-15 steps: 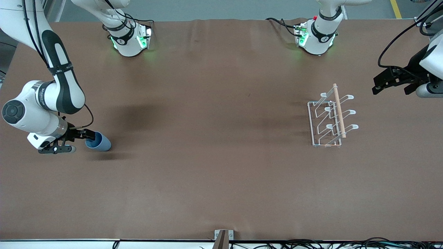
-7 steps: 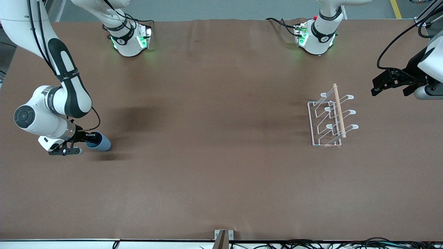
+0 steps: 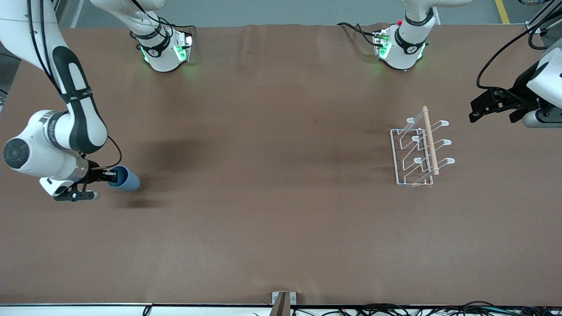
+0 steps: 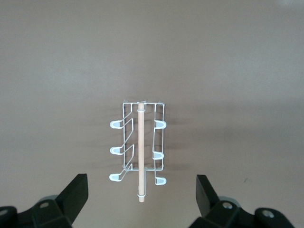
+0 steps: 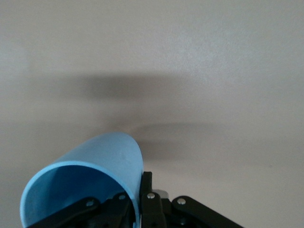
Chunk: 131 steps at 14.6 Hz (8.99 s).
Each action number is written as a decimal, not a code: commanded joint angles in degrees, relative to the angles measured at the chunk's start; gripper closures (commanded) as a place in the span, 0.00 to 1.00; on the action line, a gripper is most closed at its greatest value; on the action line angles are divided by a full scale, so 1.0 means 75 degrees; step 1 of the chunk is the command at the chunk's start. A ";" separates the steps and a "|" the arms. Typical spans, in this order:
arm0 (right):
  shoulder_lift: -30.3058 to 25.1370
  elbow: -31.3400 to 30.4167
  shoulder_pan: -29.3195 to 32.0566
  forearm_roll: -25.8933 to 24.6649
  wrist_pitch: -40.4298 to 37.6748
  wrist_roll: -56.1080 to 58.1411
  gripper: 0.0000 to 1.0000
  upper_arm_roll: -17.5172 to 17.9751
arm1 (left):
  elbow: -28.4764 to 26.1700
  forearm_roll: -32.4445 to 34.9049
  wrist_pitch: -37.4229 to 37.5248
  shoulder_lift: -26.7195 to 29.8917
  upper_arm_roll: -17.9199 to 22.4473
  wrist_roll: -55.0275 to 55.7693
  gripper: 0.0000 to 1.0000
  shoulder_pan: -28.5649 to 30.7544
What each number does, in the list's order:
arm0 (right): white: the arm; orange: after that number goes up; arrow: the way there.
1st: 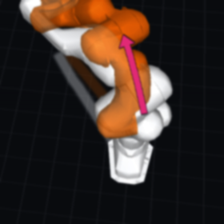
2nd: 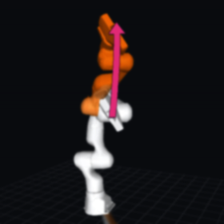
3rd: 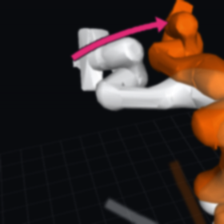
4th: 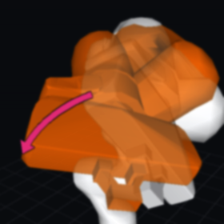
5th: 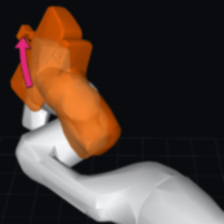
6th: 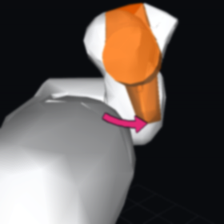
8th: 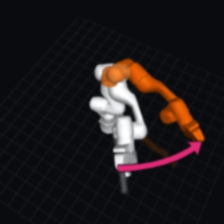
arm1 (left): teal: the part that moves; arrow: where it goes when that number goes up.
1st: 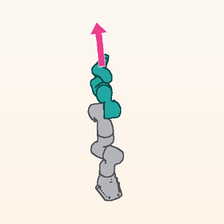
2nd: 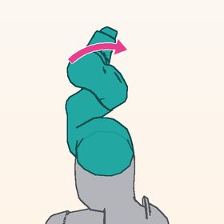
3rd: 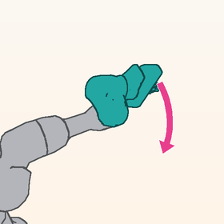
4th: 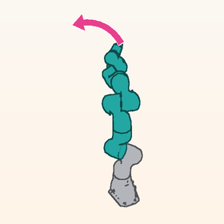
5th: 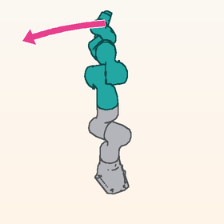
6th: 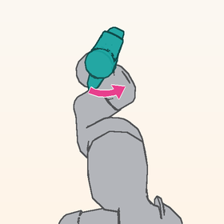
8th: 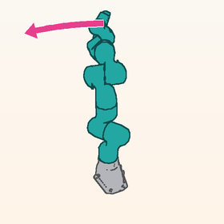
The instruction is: Hang cup on cup holder
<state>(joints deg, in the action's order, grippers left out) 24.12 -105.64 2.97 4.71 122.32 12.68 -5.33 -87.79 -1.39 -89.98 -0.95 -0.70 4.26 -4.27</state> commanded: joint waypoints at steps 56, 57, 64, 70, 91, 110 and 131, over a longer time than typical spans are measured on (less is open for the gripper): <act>-0.0521 0.0996 -0.1510 0.8806 -0.2750 -0.0894 0.93 0.3206 | 0.0162 -0.1889 -0.3471 -0.2428 -0.4395 -0.4553 0.65 -0.1071; -0.0521 0.0984 -0.1486 0.8771 -0.2797 -0.0952 0.35 0.3206 | 0.0150 -0.1913 -0.3471 -0.2428 -0.4395 -0.4575 0.68 -0.1059; -0.0929 0.1008 -0.0808 0.7441 -0.3582 -0.1093 0.00 0.3020 | 0.0138 -0.1517 -0.2690 -0.2194 -0.4337 -0.4552 0.82 -0.0767; -0.1575 0.1043 -0.0736 0.3421 -0.3666 -0.2546 0.00 0.1615 | 0.0092 -0.0055 0.0076 -0.1515 -0.4395 -0.4117 1.00 0.0276; -0.2654 0.3106 -0.0139 -0.0557 -0.4767 -0.2253 0.00 0.0195 | -0.1959 0.9638 0.2632 -0.3949 -0.4395 -0.6815 0.99 -0.0344; -0.2665 0.3105 -0.0291 -0.1026 -0.4615 -0.0273 0.00 0.0043 | -0.1643 0.9807 0.3829 -0.5100 -0.4372 -0.4670 0.00 -0.0285; -0.2642 0.3129 -0.0432 -0.1049 -0.4673 -0.0378 0.00 -0.0112 | -0.0435 0.0622 -0.0413 -0.0521 -0.0460 -0.0133 0.00 0.0019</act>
<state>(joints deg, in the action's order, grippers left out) 4.94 -81.97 -0.15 -1.36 87.64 10.21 -7.90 -87.85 9.36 -90.88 -8.60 -7.25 2.99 -4.00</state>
